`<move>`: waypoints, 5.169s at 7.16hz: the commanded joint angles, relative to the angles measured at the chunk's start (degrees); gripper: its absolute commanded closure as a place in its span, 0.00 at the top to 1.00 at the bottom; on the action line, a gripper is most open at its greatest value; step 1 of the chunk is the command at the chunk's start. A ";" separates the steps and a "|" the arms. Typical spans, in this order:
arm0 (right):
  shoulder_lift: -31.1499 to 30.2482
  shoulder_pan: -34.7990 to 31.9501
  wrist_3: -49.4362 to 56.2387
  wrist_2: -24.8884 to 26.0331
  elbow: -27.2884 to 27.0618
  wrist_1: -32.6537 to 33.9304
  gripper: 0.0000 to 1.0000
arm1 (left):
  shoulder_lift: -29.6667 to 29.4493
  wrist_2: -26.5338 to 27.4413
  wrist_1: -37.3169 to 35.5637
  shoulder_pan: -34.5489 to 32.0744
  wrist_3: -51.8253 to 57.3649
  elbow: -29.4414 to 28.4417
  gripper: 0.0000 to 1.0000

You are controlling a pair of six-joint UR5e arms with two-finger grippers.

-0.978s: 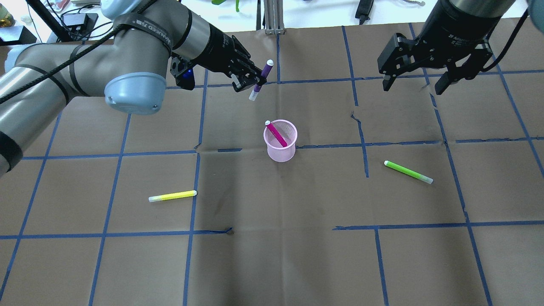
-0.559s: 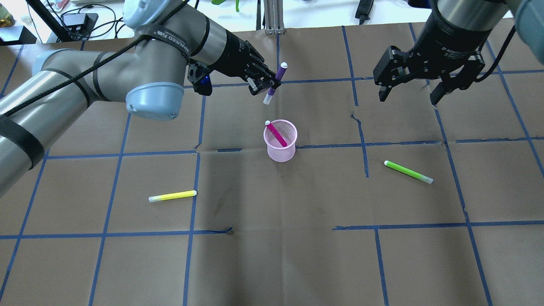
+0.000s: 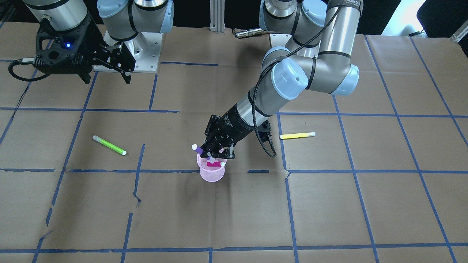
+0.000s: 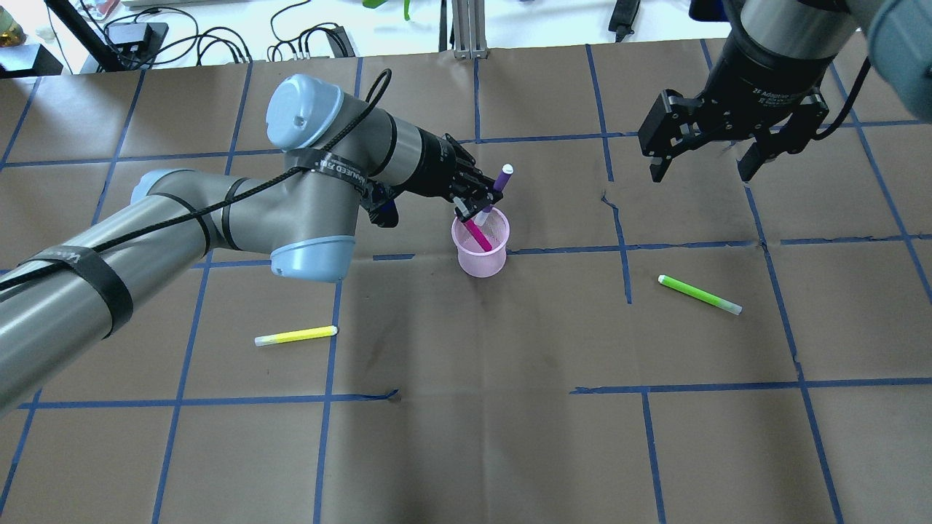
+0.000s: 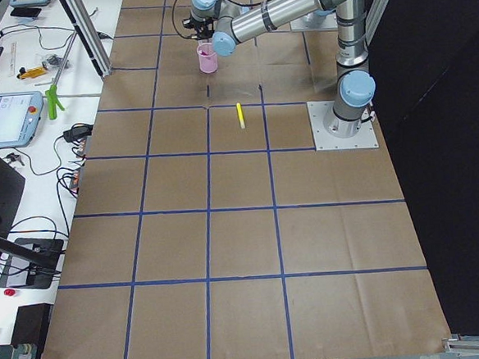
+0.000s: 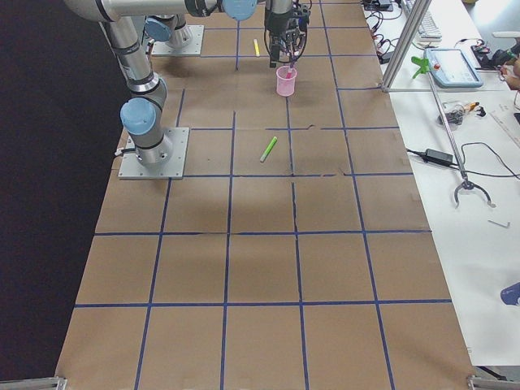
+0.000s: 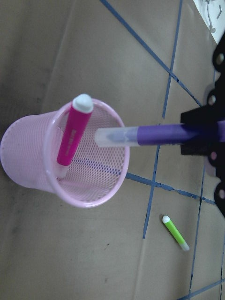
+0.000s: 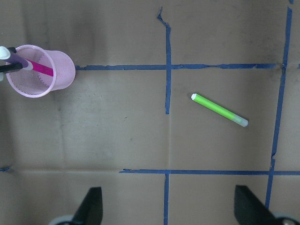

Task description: Insert purple and pink pens into pink cup

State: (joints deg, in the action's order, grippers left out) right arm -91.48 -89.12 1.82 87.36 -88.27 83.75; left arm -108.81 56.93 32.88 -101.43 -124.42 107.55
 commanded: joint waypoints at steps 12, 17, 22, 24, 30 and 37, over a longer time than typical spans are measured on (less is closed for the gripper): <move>-0.01 -0.44 0.81 3.17 2.05 -2.89 1.00 | 7.88 22.12 1.36 -1.31 15.81 3.28 0.98; 0.16 -0.36 0.81 3.26 2.58 -2.72 1.00 | 22.57 38.85 25.10 3.77 63.33 1.70 0.97; 0.16 0.08 0.81 3.17 2.75 -2.19 1.00 | 21.28 38.61 33.96 8.09 103.09 -5.05 0.98; 0.16 0.08 0.81 3.26 2.75 -1.84 1.00 | 21.18 37.29 42.58 8.18 112.43 -7.61 0.98; 0.16 0.08 0.81 3.26 2.84 -1.57 1.00 | 25.05 32.63 56.31 13.27 122.91 -12.26 0.98; 0.16 0.08 0.99 3.26 2.66 -1.49 1.00 | 23.21 32.98 55.36 12.92 122.22 -13.59 0.98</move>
